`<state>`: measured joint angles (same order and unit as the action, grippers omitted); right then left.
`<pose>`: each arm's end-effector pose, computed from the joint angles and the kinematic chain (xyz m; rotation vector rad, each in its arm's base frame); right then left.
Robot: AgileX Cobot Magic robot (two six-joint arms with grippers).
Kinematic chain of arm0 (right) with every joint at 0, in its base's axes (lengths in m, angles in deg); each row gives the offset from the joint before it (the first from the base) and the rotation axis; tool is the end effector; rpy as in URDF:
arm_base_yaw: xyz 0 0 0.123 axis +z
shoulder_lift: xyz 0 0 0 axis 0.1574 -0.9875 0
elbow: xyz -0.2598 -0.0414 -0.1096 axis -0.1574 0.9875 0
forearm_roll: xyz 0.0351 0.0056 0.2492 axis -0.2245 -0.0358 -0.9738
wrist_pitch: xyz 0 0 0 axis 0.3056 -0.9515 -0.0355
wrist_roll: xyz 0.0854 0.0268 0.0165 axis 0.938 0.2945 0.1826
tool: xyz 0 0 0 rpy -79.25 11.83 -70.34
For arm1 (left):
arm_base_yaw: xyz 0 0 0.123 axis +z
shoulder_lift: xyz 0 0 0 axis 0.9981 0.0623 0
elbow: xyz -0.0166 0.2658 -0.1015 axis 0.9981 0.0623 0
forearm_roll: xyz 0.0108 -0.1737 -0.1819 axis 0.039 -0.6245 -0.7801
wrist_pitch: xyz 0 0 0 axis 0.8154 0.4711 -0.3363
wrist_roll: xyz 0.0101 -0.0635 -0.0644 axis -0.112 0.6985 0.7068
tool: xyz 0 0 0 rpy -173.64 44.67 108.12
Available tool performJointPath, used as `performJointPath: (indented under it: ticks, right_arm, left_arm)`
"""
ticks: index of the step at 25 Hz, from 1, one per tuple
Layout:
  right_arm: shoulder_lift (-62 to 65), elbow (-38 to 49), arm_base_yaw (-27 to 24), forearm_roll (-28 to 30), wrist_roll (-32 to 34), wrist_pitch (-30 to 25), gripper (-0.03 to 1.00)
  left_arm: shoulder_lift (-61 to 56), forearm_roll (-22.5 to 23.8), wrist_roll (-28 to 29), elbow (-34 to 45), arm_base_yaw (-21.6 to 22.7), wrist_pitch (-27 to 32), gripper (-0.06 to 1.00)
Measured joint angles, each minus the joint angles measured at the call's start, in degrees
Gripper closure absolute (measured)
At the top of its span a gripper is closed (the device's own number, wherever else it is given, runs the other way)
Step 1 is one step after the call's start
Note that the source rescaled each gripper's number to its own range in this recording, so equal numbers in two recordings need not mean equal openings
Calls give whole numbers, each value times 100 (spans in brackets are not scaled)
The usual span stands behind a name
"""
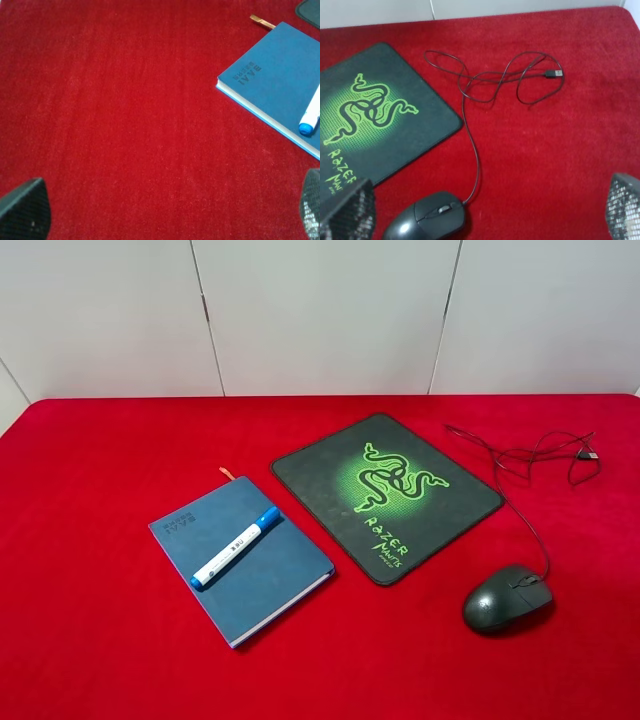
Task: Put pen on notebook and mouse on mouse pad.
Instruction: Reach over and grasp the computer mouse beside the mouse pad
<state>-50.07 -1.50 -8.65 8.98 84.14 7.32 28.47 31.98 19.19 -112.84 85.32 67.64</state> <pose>0.0355 0.0003 0.3458 0.0681 2.1090 0.0472 -0.0036 -0.0007 0.2743 0.0701 2.0451 0.0071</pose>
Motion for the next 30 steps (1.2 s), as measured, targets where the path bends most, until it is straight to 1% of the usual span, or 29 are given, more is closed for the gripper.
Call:
performJointPath:
  ticks: [6, 12, 16, 21, 26, 28, 30]
  right_arm:
    - [-1273, -1084, 65, -132, -411, -514, -3]
    - [-2120, -1870, 805, -104, -411, -996, -3]
    - [-2676, -2050, 1158, -93, 20, -1028, -3]
    - [-3367, -2057, 1215, -156, 743, -1079, -3]
    - [-4113, -2057, 1215, -160, 1721, -1068, -3]
    - [-4474, -2057, 1215, -257, 2159, -1061, -3]
    - [-4778, -1991, 1215, -396, 2739, -1047, -3]
  left_arm:
    - [0, -5, 0, 0, 0, 0, -5]
    - [0, -5, 0, 0, 0, 0, -5]
    - [0, -5, -1, 0, 0, 0, -5]
    - [0, -5, -1, 0, 0, 0, -5]
    - [0, -5, -1, 0, 0, 0, -5]
    - [0, -5, -1, 0, 0, 0, -5]
    - [0, -5, -1, 0, 0, 0, -5]
